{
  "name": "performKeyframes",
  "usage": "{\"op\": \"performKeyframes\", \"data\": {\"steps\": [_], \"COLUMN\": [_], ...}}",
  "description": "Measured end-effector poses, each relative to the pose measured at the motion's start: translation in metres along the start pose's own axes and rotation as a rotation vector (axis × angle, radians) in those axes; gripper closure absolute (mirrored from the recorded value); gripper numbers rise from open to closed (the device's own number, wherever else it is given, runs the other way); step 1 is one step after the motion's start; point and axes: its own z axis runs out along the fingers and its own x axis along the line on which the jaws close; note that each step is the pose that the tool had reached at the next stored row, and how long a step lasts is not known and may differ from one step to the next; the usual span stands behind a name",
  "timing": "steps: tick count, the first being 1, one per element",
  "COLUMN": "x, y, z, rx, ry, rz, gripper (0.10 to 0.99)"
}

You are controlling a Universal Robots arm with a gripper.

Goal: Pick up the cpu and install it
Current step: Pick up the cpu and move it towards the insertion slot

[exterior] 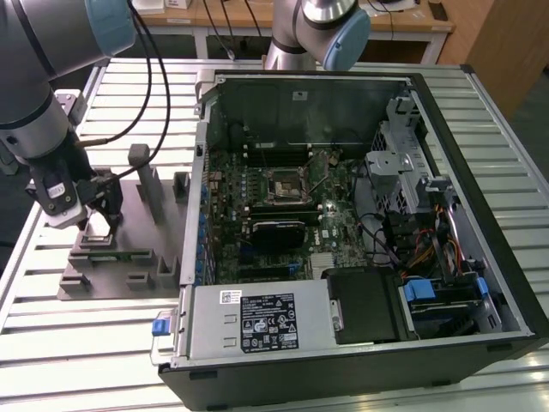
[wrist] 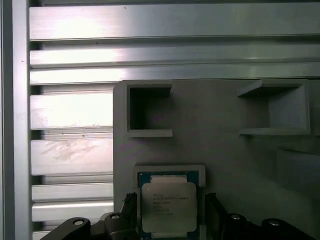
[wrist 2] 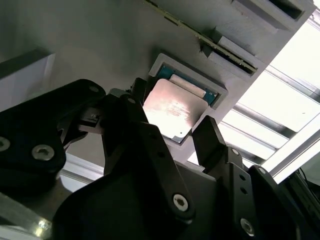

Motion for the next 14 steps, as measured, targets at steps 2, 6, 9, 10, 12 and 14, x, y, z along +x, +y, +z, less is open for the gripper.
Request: {"op": "performKeyframes", "data": {"steps": [2,6,9,10,12,14], "x": [0.0005,0.0007,0.0008,0.0008,0.0007,0.0008], "y": [0.0,0.0,0.0,0.0,0.0,0.0], "z": [0.0011,0.0026,0.0026,0.0027,0.0027,0.0028], "rx": [0.0,0.0,0.0,0.0,0.0,0.0], "ry": [-0.0001,-0.0001,0.0,-0.0001,-0.0001,-0.0001], "rz": [0.0,0.0,0.0,0.0,0.0,0.0], "gripper": [0.439,0.439,0.439,0.439,0.439,0.439]}}
